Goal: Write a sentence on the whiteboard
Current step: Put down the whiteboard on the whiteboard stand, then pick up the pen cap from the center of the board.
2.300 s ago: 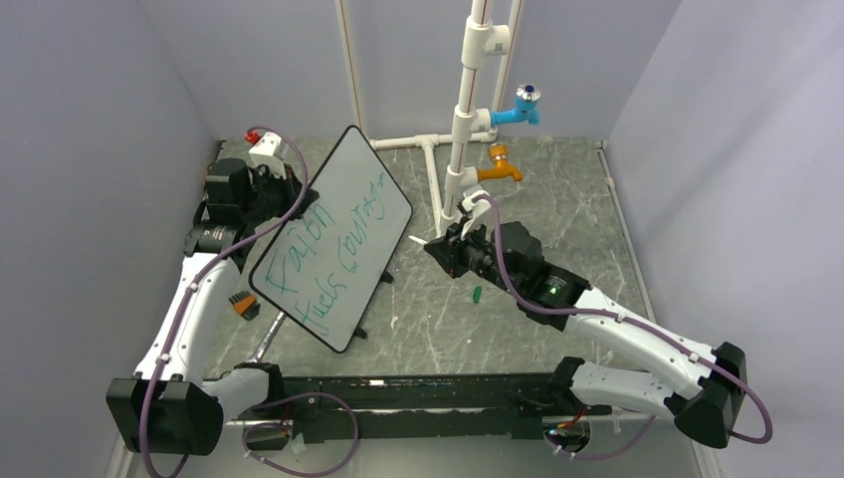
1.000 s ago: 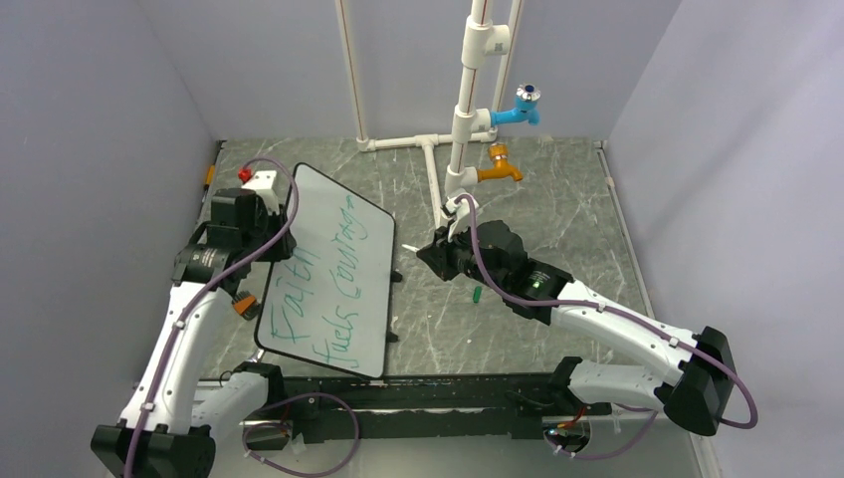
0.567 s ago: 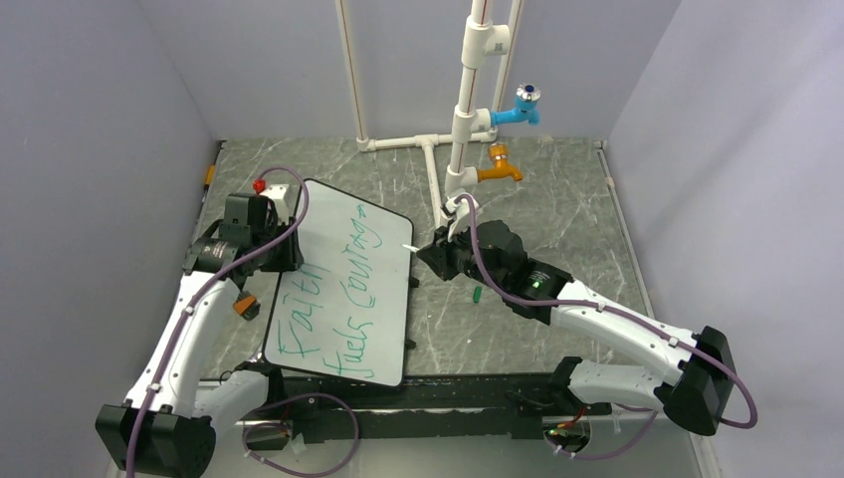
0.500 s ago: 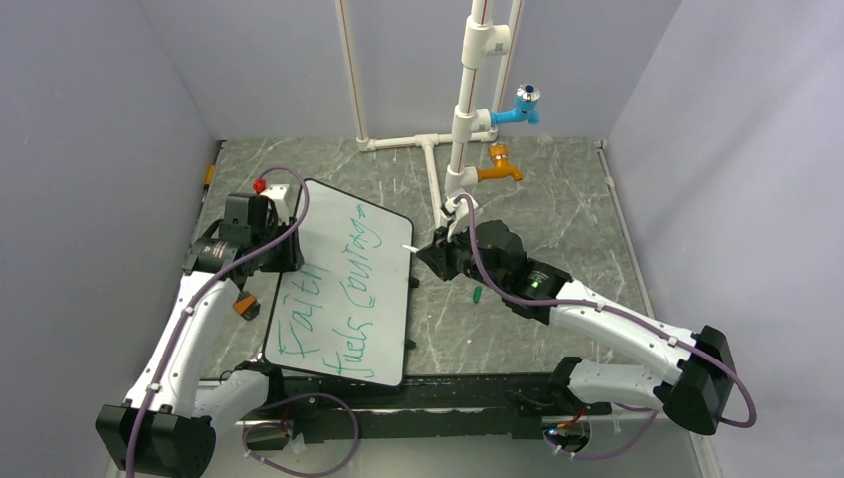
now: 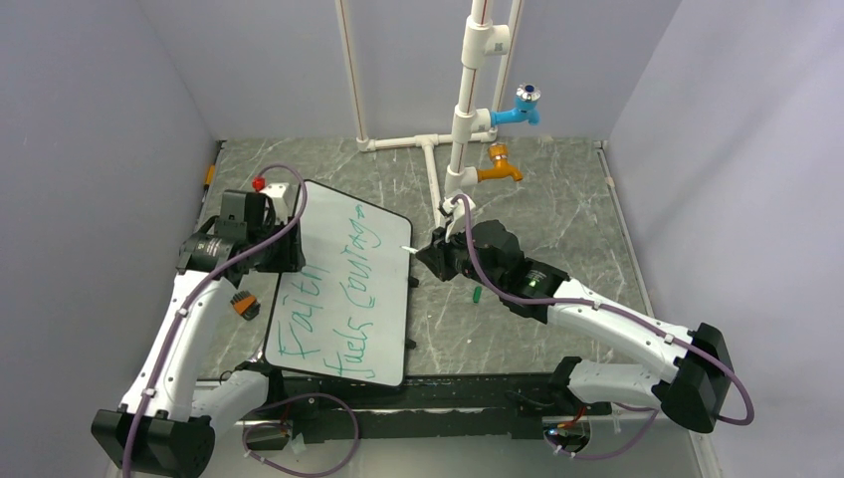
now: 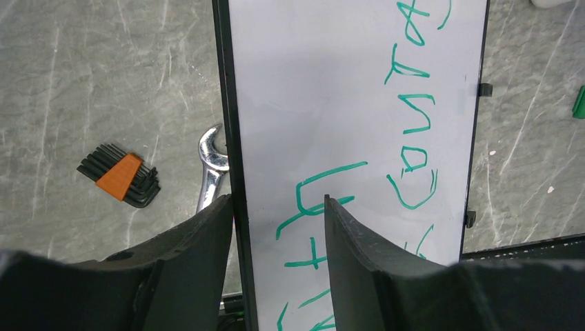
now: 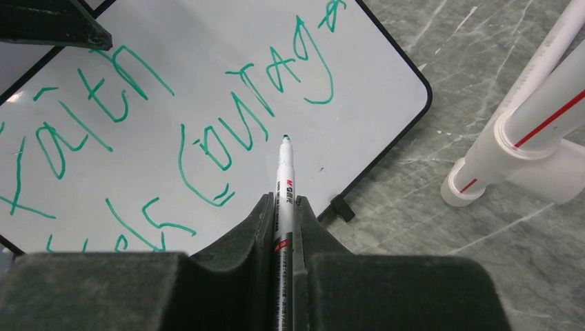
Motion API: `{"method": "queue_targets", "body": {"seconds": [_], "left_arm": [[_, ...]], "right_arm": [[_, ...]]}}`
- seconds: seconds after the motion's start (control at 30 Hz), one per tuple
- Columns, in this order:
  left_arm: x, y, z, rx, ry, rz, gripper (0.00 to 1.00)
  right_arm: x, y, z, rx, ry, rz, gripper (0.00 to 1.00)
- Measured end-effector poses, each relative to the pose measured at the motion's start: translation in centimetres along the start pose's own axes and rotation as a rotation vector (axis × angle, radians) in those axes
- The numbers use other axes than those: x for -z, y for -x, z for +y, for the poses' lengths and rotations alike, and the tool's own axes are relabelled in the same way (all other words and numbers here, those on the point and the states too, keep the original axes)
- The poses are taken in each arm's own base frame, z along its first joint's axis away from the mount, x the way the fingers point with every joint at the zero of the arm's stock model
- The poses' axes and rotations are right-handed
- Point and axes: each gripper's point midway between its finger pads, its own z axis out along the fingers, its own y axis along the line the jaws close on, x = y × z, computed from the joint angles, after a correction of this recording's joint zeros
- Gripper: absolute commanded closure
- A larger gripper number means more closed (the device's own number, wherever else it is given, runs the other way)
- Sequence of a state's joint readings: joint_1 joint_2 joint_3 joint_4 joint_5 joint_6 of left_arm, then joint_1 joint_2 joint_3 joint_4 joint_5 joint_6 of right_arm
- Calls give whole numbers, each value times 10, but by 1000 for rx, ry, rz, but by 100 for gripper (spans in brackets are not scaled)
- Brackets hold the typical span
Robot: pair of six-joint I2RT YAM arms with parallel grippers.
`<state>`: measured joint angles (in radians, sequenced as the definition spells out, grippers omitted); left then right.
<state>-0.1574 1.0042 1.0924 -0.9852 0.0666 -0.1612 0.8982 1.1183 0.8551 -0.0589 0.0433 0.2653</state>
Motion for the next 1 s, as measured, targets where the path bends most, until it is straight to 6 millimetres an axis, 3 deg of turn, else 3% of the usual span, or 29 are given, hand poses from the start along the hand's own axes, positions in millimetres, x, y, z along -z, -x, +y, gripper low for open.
{"method": "queue_targets", "body": {"seconds": [0.23, 0.63, 1.0], "left_arm": [[10, 9, 0, -6, 9, -17, 42], [58, 59, -4, -36, 18, -185, 38], [91, 58, -22, -81, -80, -285, 39]], "right_arm": [[0, 0, 0, 0, 0, 0, 100], [8, 6, 1, 0, 4, -13, 100], [30, 30, 7, -2, 14, -48, 100]]}}
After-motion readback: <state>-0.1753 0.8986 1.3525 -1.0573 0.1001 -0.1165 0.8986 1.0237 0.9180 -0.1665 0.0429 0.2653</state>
